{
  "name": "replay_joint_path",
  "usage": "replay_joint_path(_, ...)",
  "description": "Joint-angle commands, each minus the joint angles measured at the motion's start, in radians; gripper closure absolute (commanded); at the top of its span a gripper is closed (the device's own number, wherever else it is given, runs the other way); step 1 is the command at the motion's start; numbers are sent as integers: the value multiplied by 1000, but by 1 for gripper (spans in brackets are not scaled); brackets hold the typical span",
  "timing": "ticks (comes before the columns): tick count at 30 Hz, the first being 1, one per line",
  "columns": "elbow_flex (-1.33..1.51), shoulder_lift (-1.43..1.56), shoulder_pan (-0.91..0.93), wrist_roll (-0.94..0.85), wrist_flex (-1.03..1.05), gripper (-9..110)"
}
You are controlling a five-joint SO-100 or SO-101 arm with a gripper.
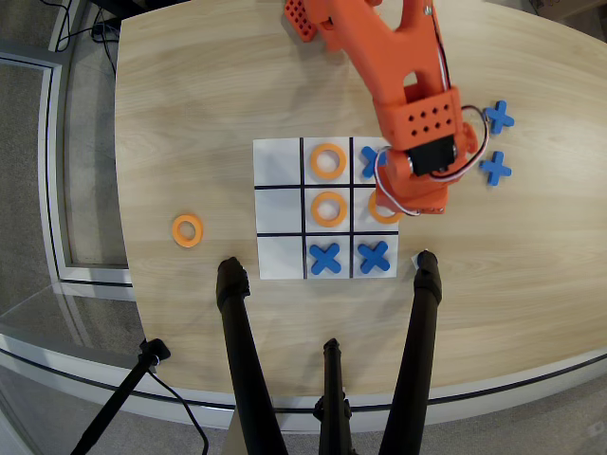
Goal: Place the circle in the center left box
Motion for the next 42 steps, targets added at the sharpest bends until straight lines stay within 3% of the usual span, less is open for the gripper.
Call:
replay_joint_path(1, -63, -48, 11, 5, -20, 102)
replay_joint_path(27, -67, -130, 51, -6, -40, 102)
replay_joint_path(42, -92, -83, 55, -5, 12, 92)
